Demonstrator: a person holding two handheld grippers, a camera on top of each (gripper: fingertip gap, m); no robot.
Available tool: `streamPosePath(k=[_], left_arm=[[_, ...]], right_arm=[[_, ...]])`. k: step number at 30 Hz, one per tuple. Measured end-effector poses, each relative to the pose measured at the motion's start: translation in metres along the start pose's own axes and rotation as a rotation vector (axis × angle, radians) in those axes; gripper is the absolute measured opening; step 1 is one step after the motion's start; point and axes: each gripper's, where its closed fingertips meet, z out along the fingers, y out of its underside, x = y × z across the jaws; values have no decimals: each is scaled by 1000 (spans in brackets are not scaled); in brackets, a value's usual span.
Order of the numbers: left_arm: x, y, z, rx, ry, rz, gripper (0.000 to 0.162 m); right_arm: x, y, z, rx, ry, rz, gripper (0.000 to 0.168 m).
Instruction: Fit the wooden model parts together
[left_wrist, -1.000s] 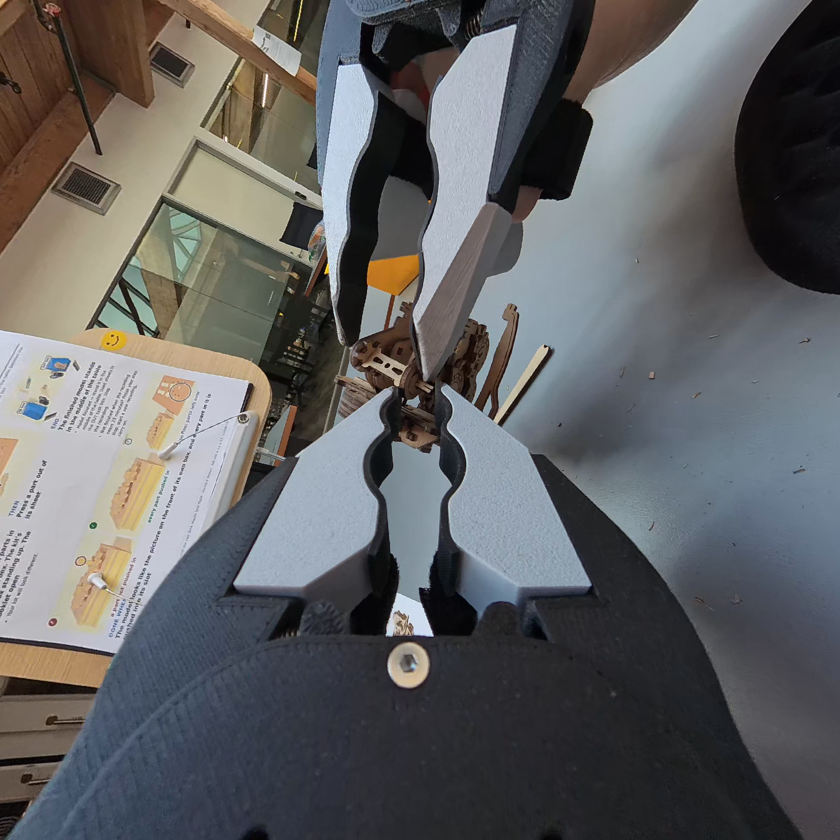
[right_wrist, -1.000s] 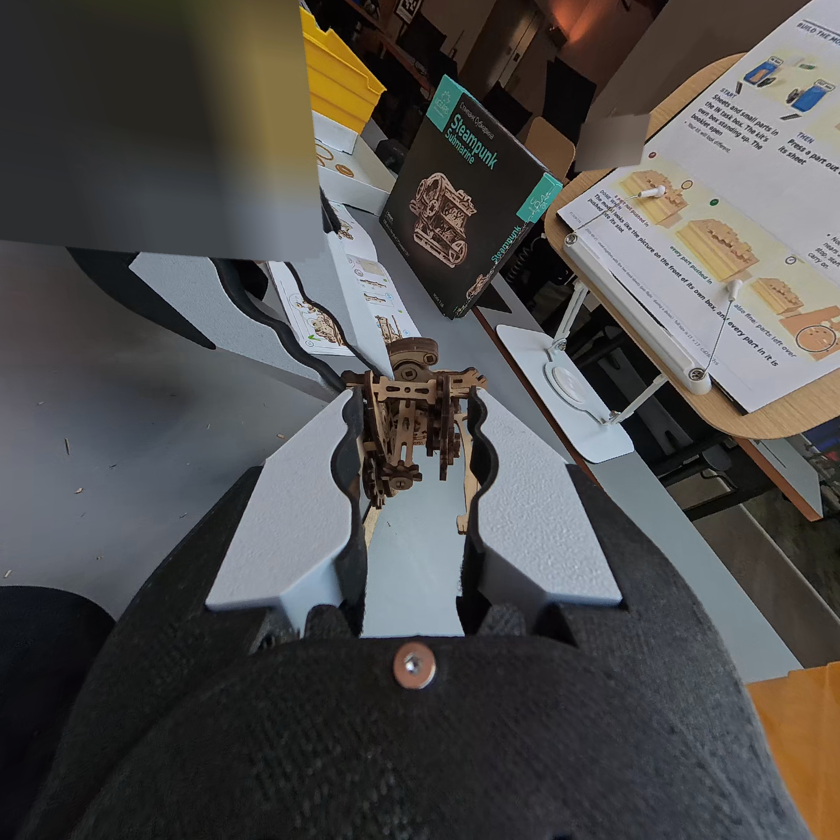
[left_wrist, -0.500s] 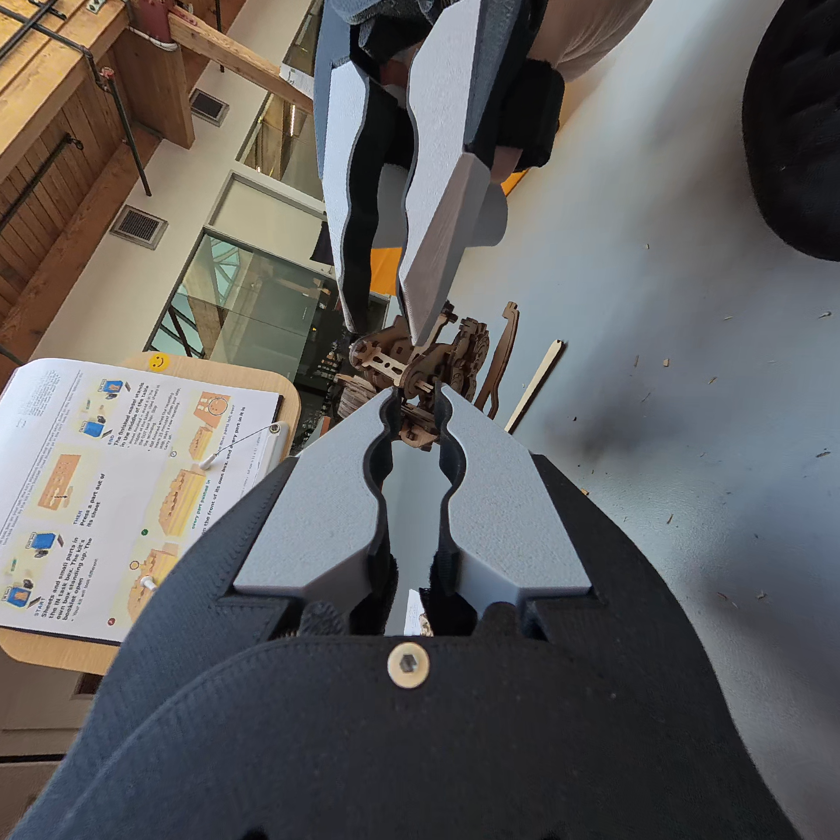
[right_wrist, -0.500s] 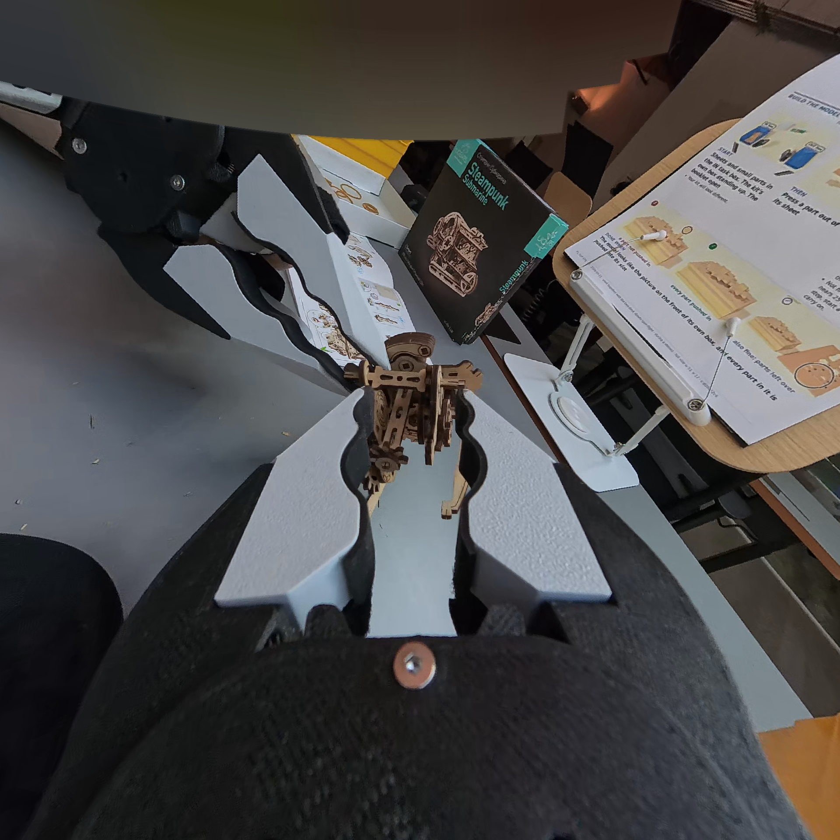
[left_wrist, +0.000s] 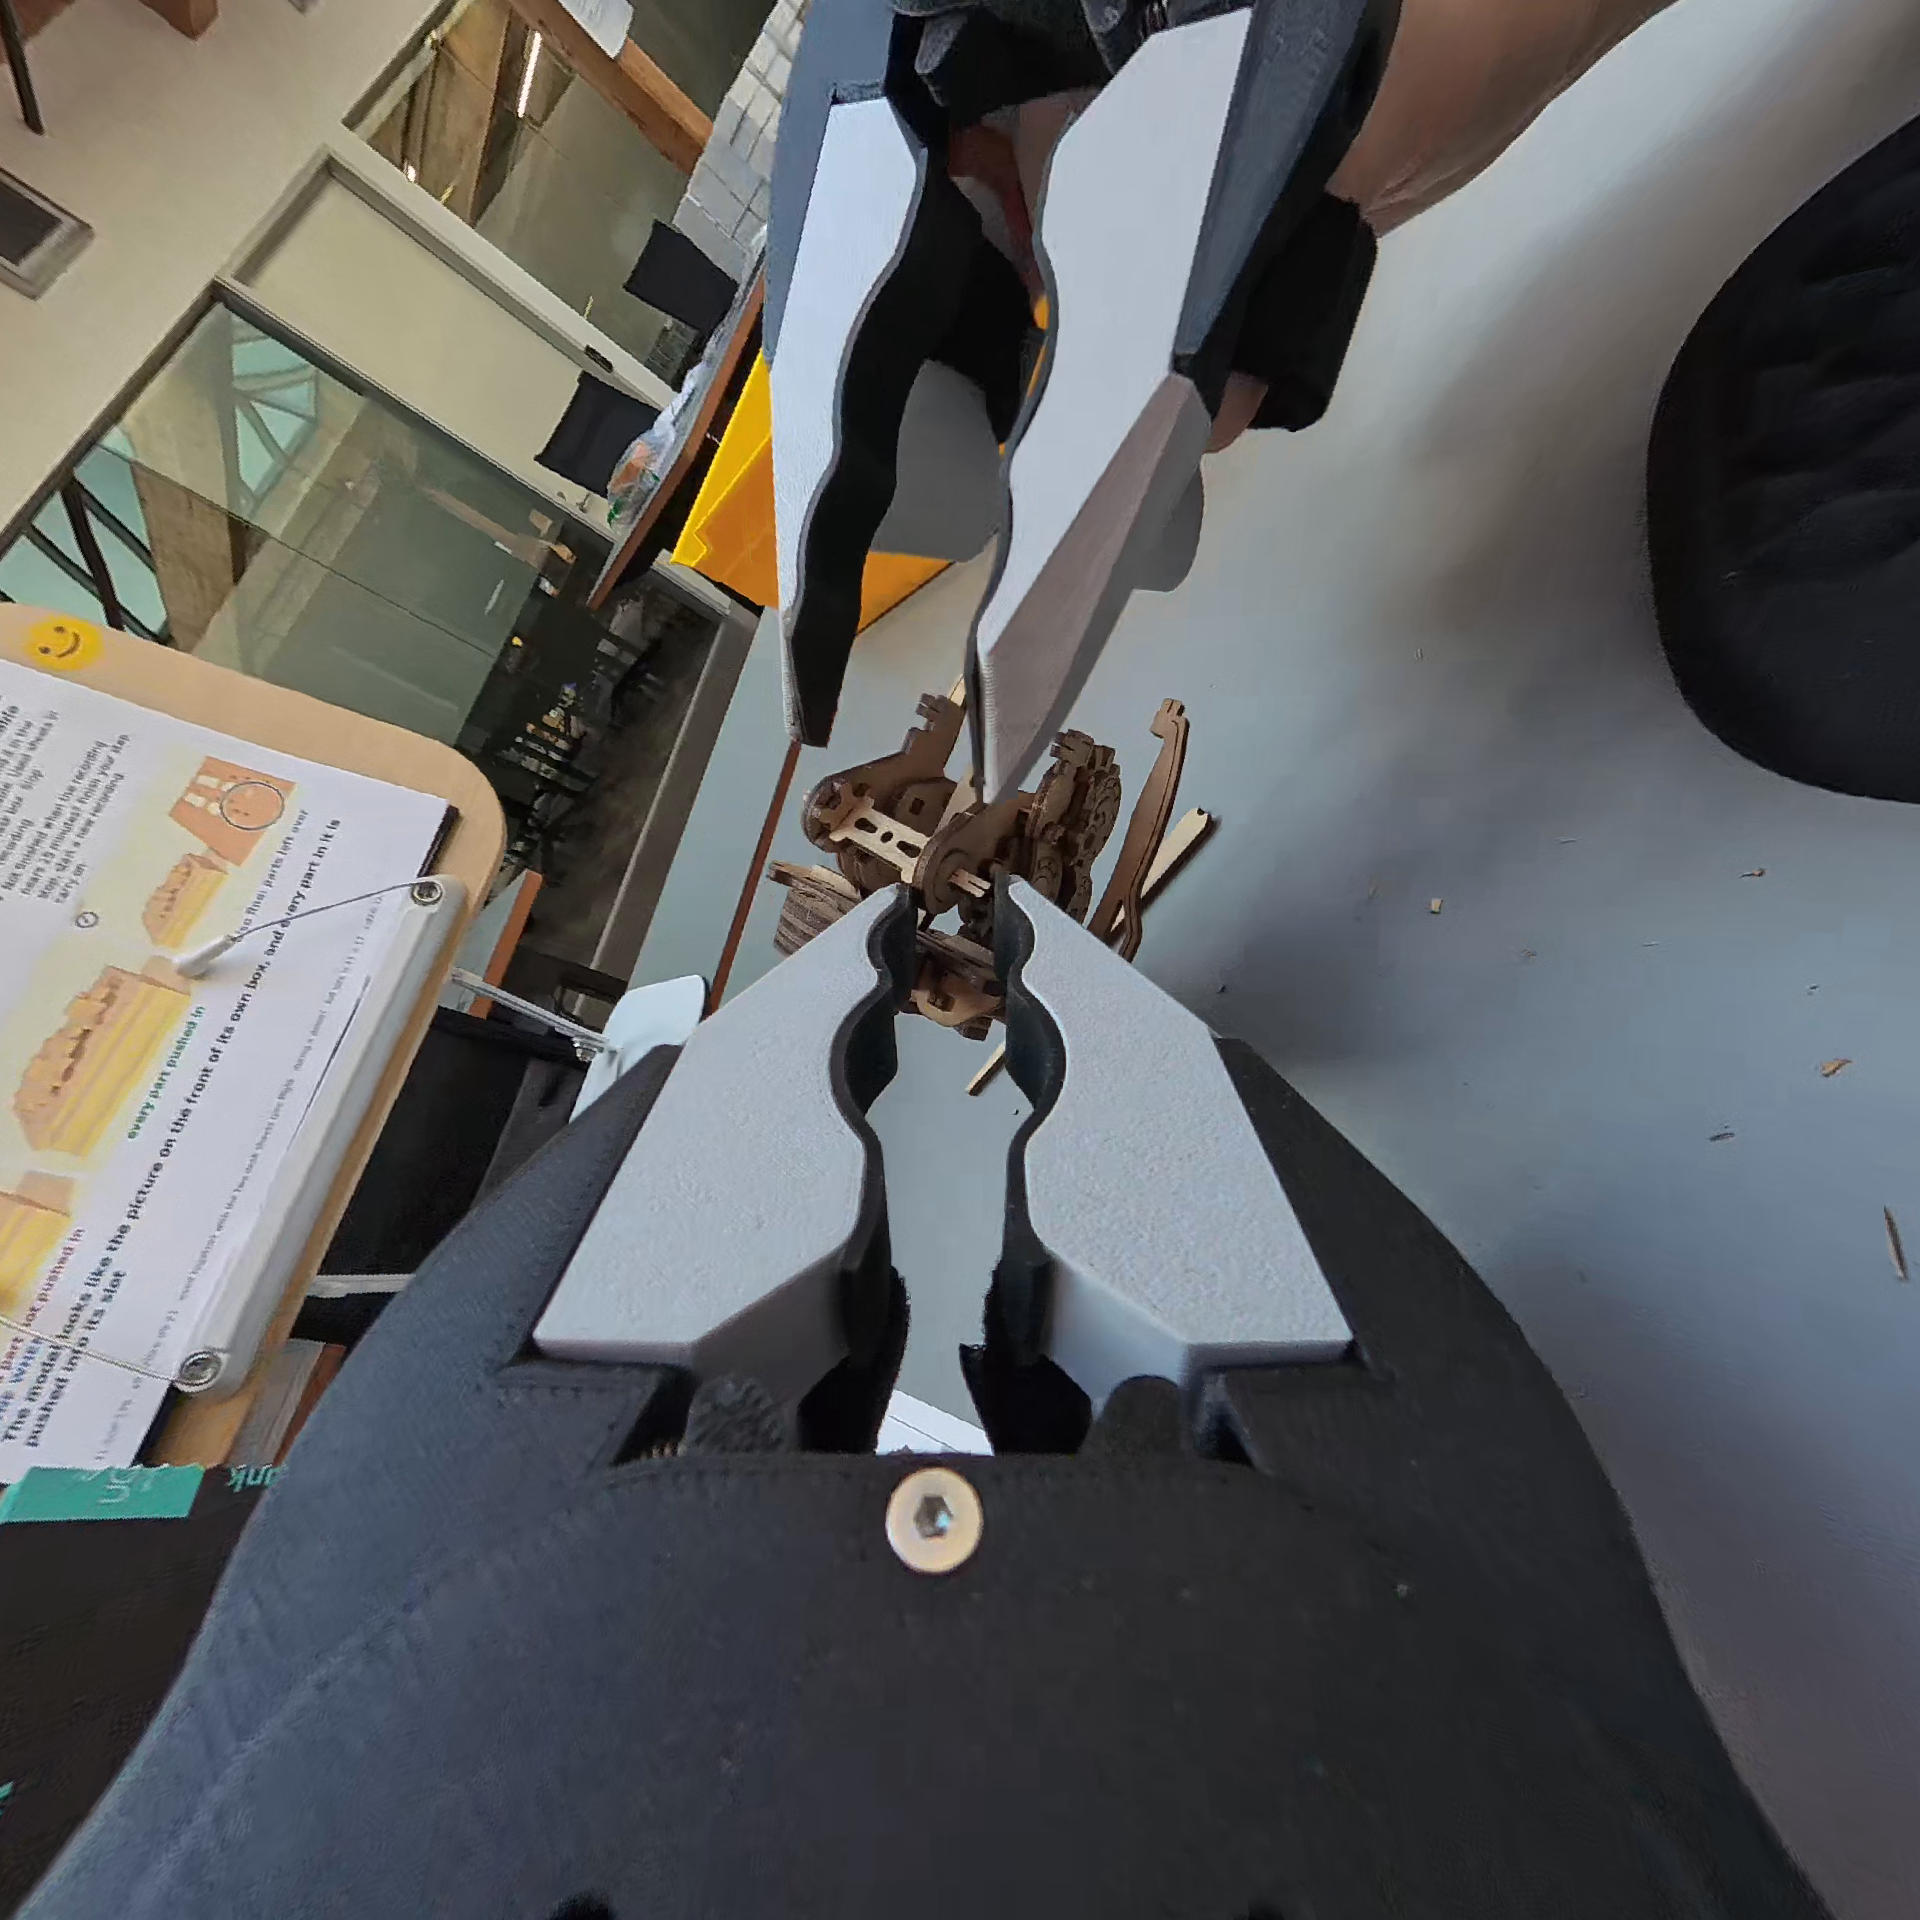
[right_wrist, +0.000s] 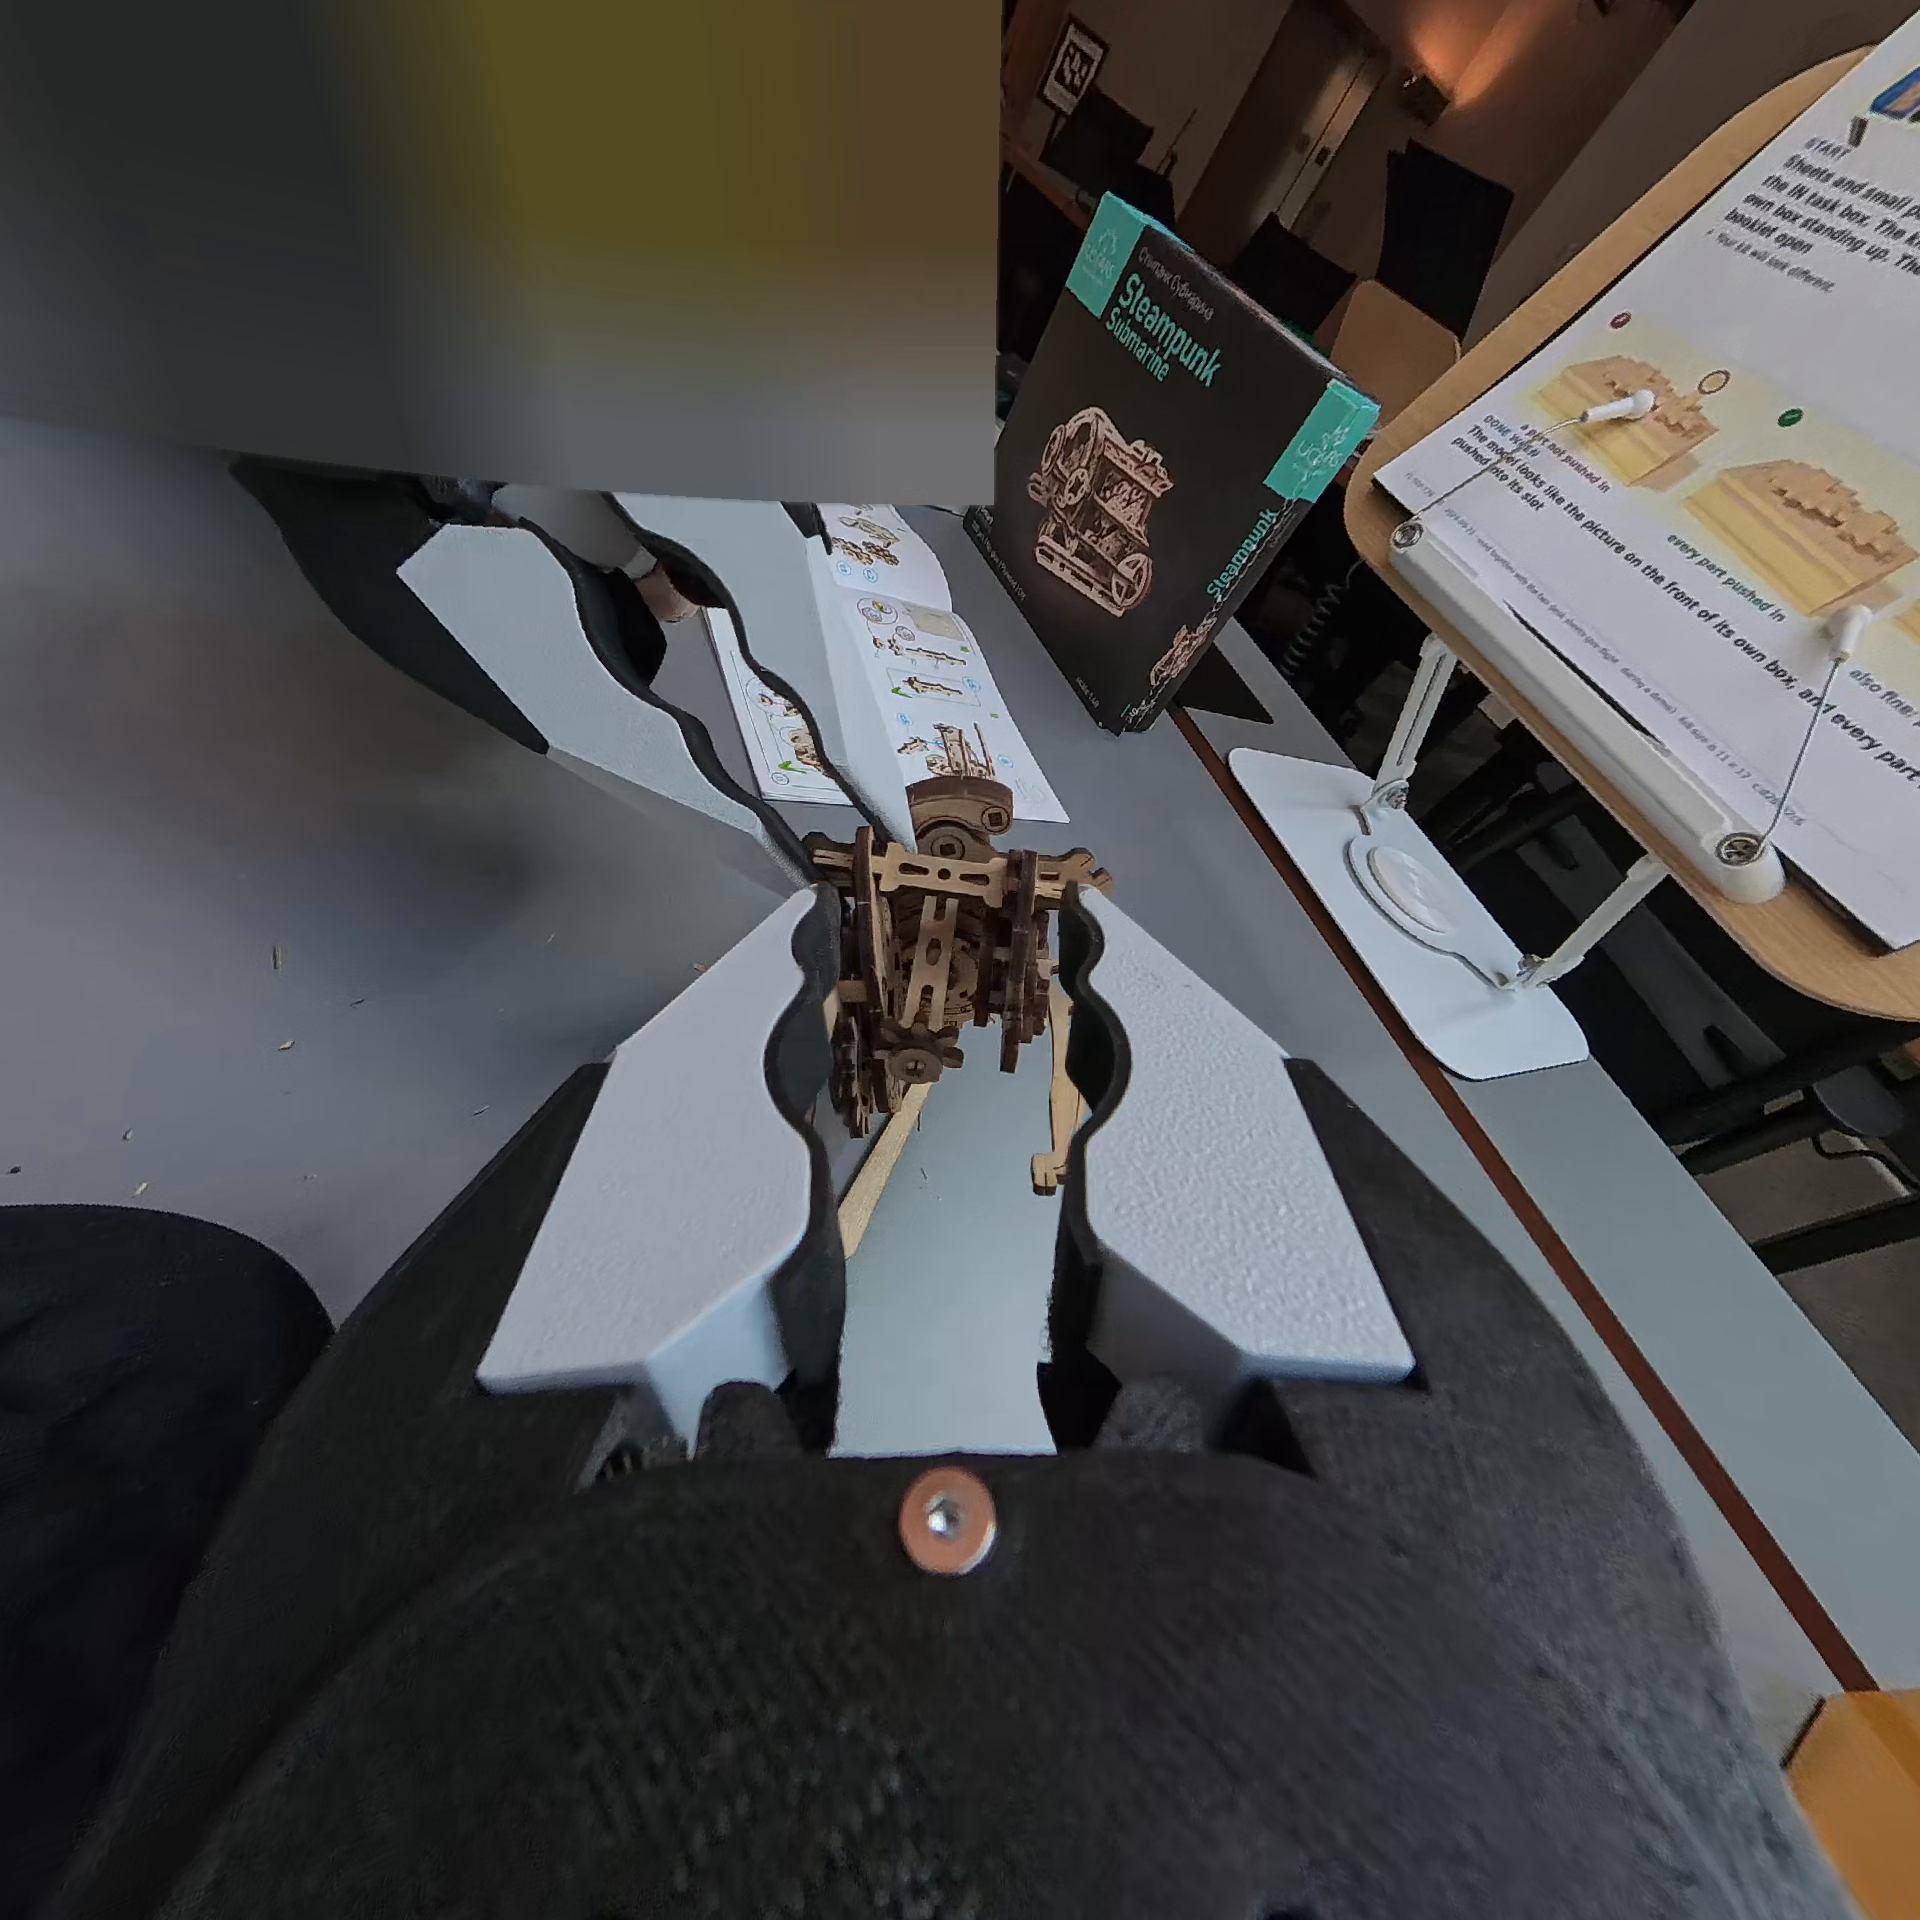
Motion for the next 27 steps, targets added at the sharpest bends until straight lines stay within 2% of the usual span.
streamPosePath(k=[4,9,14,16,18,23,27], left_arm=[[4,9,4,-27,43,-74,12],[5,17,9,-56,62,-138,13],[4,17,10,-56,68,-179,13],[5,14,10,-50,66,-175,14],[7,11,10,-42,63,-154,15],[15,10,11,-46,69,-54,25],[12,6,6,-8,57,29,29]], right_arm=[[1,8,3,-30,5,8,38],[-5,14,4,-47,-48,39,16],[-10,19,8,-57,-96,131,17],[-12,19,10,-62,-94,129,15],[-14,24,12,-105,-87,89,1],[-17,32,13,-155,-81,13,1],[-20,32,12,-132,-111,-3,1]])
